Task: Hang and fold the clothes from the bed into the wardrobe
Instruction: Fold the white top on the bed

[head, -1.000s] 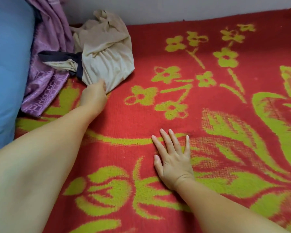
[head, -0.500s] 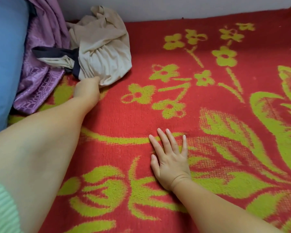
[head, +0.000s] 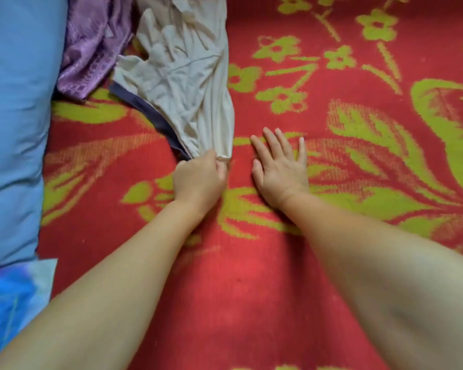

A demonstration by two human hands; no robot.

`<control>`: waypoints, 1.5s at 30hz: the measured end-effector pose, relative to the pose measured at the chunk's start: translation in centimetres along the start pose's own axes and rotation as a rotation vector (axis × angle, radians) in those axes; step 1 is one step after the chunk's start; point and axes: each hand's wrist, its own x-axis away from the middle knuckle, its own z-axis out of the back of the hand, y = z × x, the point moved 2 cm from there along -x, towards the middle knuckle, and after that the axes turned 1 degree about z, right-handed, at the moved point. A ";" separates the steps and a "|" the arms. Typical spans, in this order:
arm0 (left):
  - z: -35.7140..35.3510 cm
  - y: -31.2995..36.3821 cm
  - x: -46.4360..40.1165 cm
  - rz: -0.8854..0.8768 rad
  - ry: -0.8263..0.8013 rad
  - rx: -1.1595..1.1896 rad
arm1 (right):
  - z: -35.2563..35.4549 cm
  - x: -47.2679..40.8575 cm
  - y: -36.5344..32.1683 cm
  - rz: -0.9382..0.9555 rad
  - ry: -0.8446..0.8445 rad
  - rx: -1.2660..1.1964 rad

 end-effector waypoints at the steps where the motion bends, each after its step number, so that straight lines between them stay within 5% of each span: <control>1: 0.1 0.2 1.9 0.006 -0.047 -0.031 | -0.1 0.9 -0.2 -0.006 -0.030 -0.004; 5: 0.9 1.0 7.7 0.071 -0.285 -0.109 | 0.4 6.8 -1.8 0.008 -0.226 -0.062; 10: 7.2 7.2 14.2 0.065 -0.564 0.190 | 7.1 15.7 -2.7 0.200 -0.422 -0.288; 13: 15.8 12.2 16.5 0.051 -0.541 0.299 | 15.5 20.9 -2.5 0.132 -0.347 -0.596; 22: 33.0 26.5 29.0 0.081 -0.330 0.739 | 37.9 35.8 3.0 0.088 -0.314 -0.658; 33: 39.5 33.9 37.0 0.201 -0.221 0.767 | 47.2 45.0 8.7 0.087 -0.268 -0.868; 45: 48.4 40.9 40.5 -0.069 -0.255 0.750 | 56.2 50.7 8.4 0.416 -0.552 -0.843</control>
